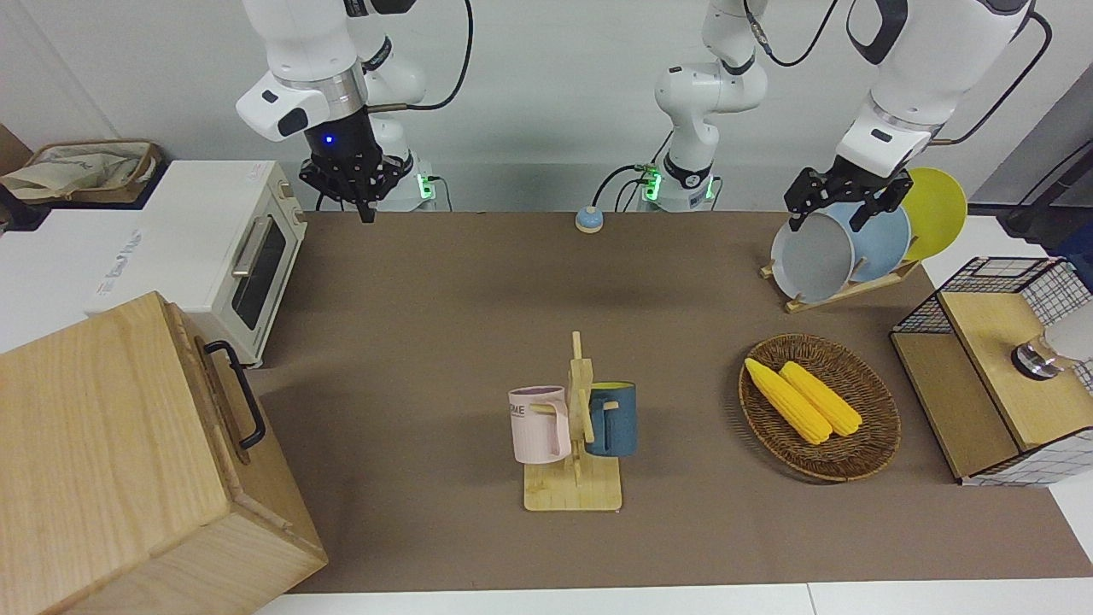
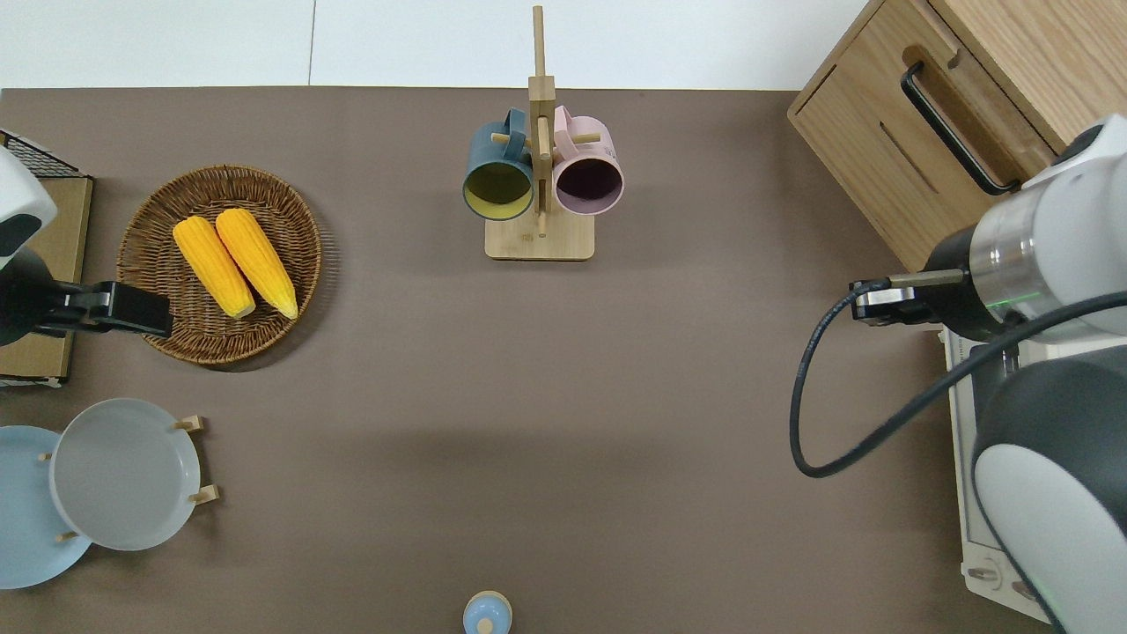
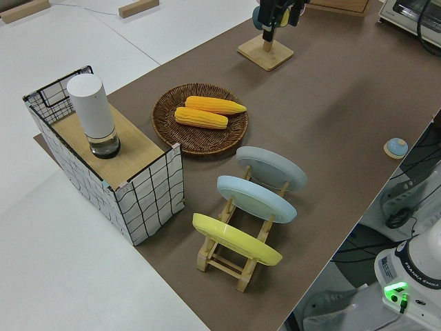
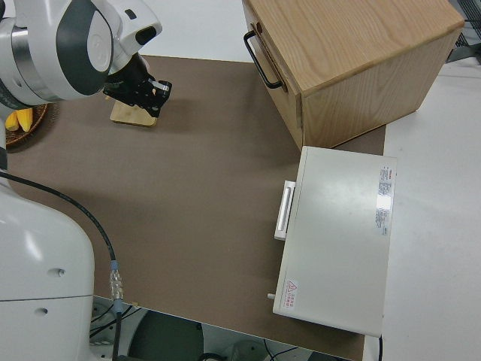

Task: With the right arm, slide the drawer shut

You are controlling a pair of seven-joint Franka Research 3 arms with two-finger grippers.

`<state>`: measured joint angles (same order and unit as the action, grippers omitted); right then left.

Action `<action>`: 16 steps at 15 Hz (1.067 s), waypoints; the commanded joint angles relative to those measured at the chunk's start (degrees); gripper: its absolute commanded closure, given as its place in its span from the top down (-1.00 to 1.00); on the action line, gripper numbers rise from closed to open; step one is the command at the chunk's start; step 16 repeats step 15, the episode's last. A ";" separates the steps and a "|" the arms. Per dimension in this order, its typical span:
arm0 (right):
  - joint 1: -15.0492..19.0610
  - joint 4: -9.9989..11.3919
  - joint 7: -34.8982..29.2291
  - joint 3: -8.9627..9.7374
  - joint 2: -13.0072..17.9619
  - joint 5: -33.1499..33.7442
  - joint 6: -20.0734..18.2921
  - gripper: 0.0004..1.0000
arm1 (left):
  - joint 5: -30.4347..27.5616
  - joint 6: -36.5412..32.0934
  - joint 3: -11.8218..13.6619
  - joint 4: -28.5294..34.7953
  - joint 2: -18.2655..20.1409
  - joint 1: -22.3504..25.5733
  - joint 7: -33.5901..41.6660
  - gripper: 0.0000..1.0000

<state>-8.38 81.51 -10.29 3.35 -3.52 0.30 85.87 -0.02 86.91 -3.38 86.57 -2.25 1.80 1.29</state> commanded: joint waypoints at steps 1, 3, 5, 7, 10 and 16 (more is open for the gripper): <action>0.56 1.64 4.23 -0.72 0.62 -0.83 0.26 -0.42 | 0.98 -1.13 -0.40 -1.40 -0.65 0.31 0.56 0.99; 0.64 1.46 3.87 -0.80 -0.34 -0.22 0.61 0.53 | 0.98 -1.13 -0.40 -1.49 -0.65 0.31 0.56 0.99; 0.91 1.29 3.87 -0.80 -0.52 0.75 0.52 0.97 | 0.98 -1.13 -0.40 -1.40 -0.65 0.31 0.56 0.99; 0.91 1.20 3.78 -0.89 -0.52 0.93 0.52 0.97 | 0.98 -1.13 -0.40 -1.49 -0.65 0.31 0.56 0.99; 0.91 1.11 3.70 -0.89 -0.52 3.03 0.44 0.97 | 0.98 -1.13 -0.40 -1.49 -0.65 0.31 0.56 0.99; 0.65 1.02 3.69 -0.80 -0.52 2.78 0.52 0.97 | 0.98 -1.13 -0.40 -1.49 -0.65 0.31 0.56 0.99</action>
